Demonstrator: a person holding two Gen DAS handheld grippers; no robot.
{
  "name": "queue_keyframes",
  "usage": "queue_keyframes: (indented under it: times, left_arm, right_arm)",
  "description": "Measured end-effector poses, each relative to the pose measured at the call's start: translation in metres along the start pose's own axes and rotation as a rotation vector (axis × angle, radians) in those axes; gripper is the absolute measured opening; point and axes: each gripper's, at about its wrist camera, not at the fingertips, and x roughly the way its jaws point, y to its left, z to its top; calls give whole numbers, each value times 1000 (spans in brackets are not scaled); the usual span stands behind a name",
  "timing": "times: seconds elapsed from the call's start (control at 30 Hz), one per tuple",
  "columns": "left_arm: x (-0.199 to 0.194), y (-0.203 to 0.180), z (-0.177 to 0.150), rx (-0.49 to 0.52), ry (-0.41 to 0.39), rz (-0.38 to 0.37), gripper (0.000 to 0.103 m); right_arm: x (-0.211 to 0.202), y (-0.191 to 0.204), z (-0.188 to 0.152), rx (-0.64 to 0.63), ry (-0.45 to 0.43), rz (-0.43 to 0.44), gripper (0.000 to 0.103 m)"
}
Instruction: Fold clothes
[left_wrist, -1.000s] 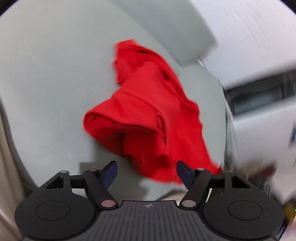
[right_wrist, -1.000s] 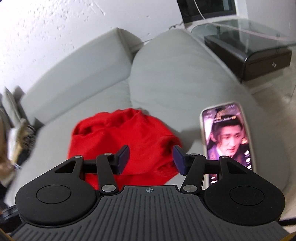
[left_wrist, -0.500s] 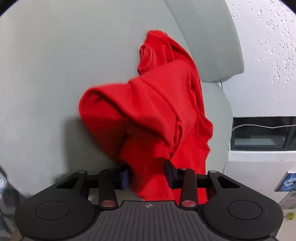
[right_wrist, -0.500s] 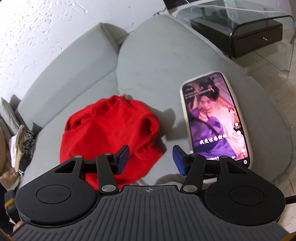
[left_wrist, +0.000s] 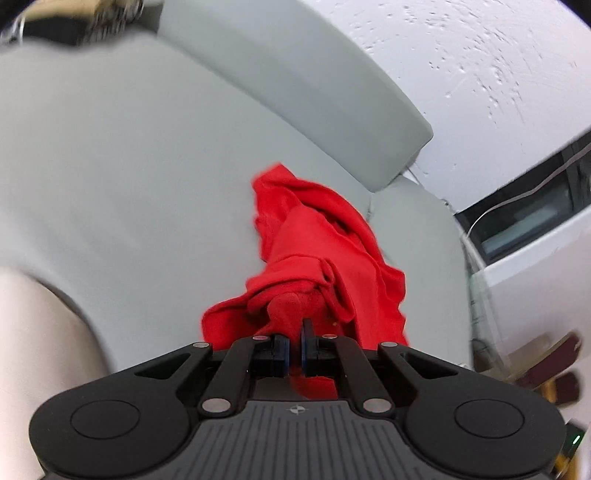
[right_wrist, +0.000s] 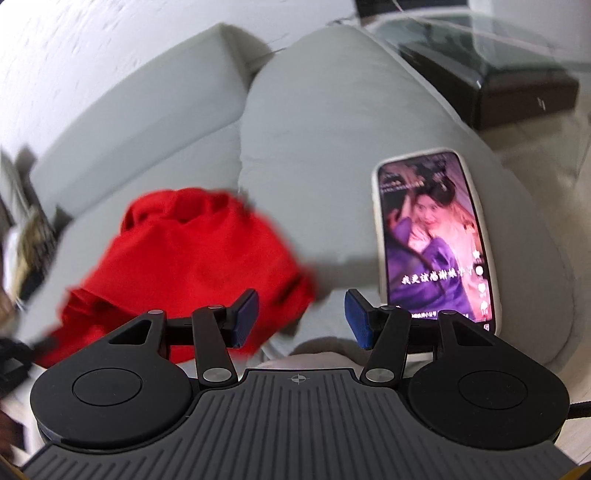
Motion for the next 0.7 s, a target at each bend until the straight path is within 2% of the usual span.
queue_keyframes:
  times: [0.07, 0.2, 0.27, 0.33, 0.43, 0.57, 0.7]
  left_arm:
    - [-3, 6, -3, 32, 11, 9, 3]
    - [10, 8, -15, 78, 41, 58, 3]
    - [14, 6, -21, 168, 30, 101, 3]
    - [19, 6, -24, 245, 41, 126, 4]
    - [25, 15, -23, 235, 71, 121, 4]
    - [32, 19, -24, 217, 81, 114, 4]
    - [35, 20, -24, 210, 83, 126, 5]
  right_arm:
    - [4, 8, -4, -36, 15, 0, 58]
    - [10, 17, -10, -15, 83, 90, 57]
    - [11, 29, -12, -106, 99, 66, 58]
    - [18, 38, -16, -231, 114, 0, 59]
    - [31, 44, -24, -377, 128, -90, 60]
    - [47, 46, -37, -504, 134, -134, 57]
    - [56, 54, -40, -612, 85, -139, 50]
